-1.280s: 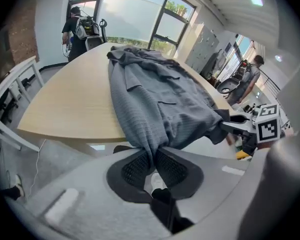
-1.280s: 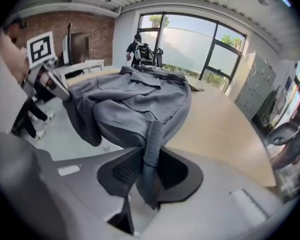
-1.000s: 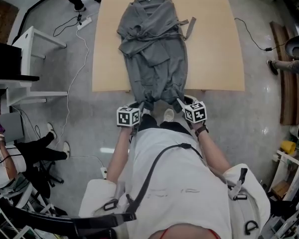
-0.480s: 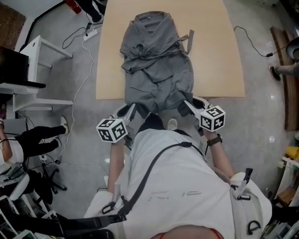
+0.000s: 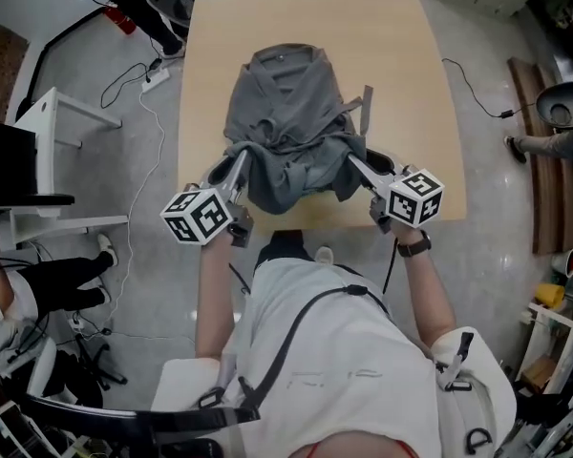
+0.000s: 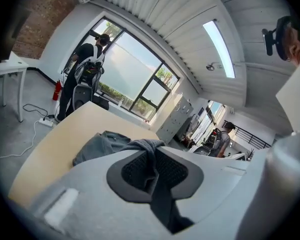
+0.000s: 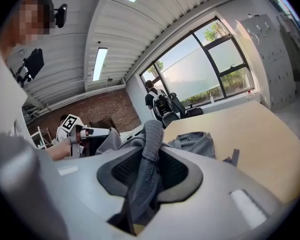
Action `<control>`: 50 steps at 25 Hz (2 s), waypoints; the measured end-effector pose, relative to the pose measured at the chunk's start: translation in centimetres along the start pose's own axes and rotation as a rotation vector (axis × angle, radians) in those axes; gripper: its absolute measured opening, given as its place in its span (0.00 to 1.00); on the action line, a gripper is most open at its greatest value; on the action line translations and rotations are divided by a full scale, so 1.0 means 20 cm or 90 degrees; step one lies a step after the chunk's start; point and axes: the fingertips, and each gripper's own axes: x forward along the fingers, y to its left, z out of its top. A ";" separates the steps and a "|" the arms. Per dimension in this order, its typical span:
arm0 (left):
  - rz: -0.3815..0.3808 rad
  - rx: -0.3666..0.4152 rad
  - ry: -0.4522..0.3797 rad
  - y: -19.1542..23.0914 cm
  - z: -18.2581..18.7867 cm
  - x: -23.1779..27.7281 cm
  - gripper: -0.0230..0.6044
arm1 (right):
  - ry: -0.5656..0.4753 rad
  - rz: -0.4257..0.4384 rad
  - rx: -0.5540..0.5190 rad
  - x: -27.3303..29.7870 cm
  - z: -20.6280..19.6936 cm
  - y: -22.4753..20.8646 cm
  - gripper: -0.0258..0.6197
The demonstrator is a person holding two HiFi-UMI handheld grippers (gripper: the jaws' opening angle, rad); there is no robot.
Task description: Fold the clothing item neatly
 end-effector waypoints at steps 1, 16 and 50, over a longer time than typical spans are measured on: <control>0.001 0.002 -0.001 0.03 0.08 0.09 0.10 | -0.001 -0.006 -0.002 0.06 0.09 -0.06 0.20; 0.220 0.002 0.188 1.35 0.40 1.27 0.38 | 0.188 -0.179 0.103 1.27 0.33 -1.36 0.61; 0.256 0.025 0.355 1.12 -0.74 0.23 0.07 | 0.161 -0.205 0.172 0.36 -0.73 -0.99 0.18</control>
